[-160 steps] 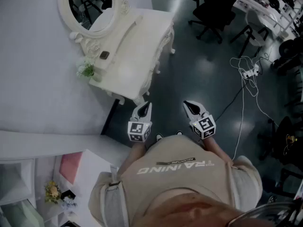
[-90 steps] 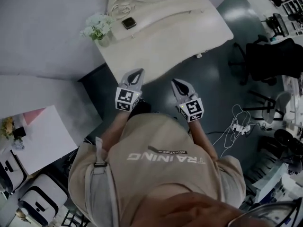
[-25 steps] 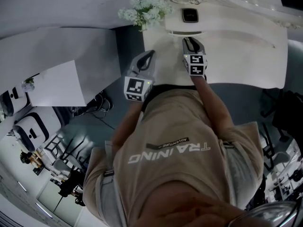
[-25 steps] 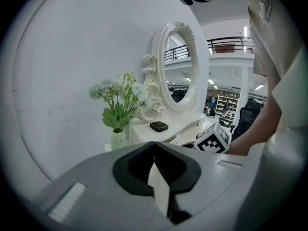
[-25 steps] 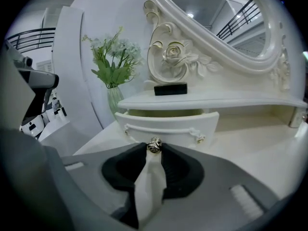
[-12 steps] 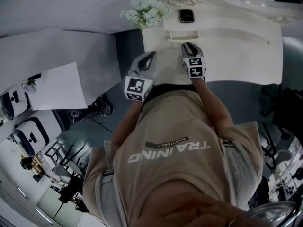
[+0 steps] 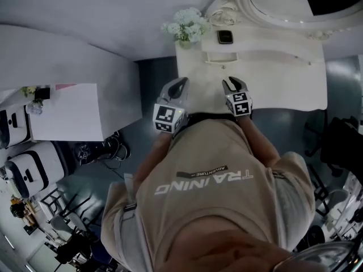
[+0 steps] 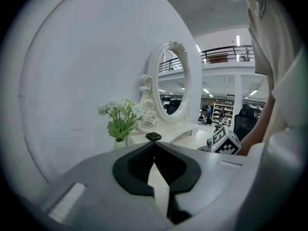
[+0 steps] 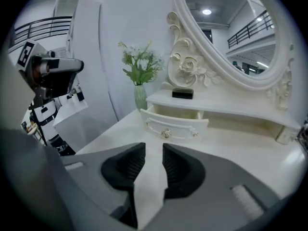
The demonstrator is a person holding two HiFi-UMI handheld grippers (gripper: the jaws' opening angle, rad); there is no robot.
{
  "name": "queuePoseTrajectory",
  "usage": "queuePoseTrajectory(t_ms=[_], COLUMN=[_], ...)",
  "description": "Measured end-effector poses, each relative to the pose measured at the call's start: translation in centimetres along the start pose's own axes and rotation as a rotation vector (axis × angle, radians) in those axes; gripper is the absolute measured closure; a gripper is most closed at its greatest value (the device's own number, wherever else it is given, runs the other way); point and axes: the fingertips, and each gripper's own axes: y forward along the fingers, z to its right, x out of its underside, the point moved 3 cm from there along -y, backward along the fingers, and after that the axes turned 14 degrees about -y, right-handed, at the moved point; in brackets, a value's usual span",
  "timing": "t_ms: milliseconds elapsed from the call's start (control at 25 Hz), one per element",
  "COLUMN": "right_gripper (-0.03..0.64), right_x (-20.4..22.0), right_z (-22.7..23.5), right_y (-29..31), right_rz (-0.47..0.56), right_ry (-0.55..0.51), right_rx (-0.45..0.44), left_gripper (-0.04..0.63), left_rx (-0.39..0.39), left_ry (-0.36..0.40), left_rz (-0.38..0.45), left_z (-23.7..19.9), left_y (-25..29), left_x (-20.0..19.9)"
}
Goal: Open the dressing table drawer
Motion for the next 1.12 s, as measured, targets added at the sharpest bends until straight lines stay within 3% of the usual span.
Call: queuePoseTrajectory(t_ms=[160, 280, 480, 760, 960, 1120], right_gripper=[0.533, 0.608, 0.612, 0.612, 0.612, 0.612], right_x=[-2.6, -5.0, -9.4, -13.5, -16.4, -17.5], right_z=[-2.8, -4.5, -5.1, -2.3, -0.7, 0.4], right_y=[-2.5, -4.1, -7.1, -9.9, -12.2, -13.2], right_rz=[0.054, 0.133, 0.269, 0.429, 0.518, 0.556], right_ry=[-0.120, -0.131, -0.170, -0.133, -0.232, -0.256], right_rx=[-0.023, -0.053, -0.098, -0.121, -0.122, -0.109], left_gripper=[0.588, 0.588, 0.588, 0.588, 0.588, 0.588], left_rx=[0.008, 0.023, 0.028, -0.022, -0.022, -0.046], left_ry=[-0.041, -0.036, -0.027, 0.022, -0.016, 0.022], left_rz=[0.013, 0.012, 0.007, 0.070, 0.150, 0.181], left_z=[-0.6, -1.3, -1.8, -1.3, -1.0, -1.2], left_y=[-1.9, -3.0, -3.4, -3.7, -4.1, -3.8], left_x=[0.9, 1.7, 2.2, -2.1, -6.5, -8.5])
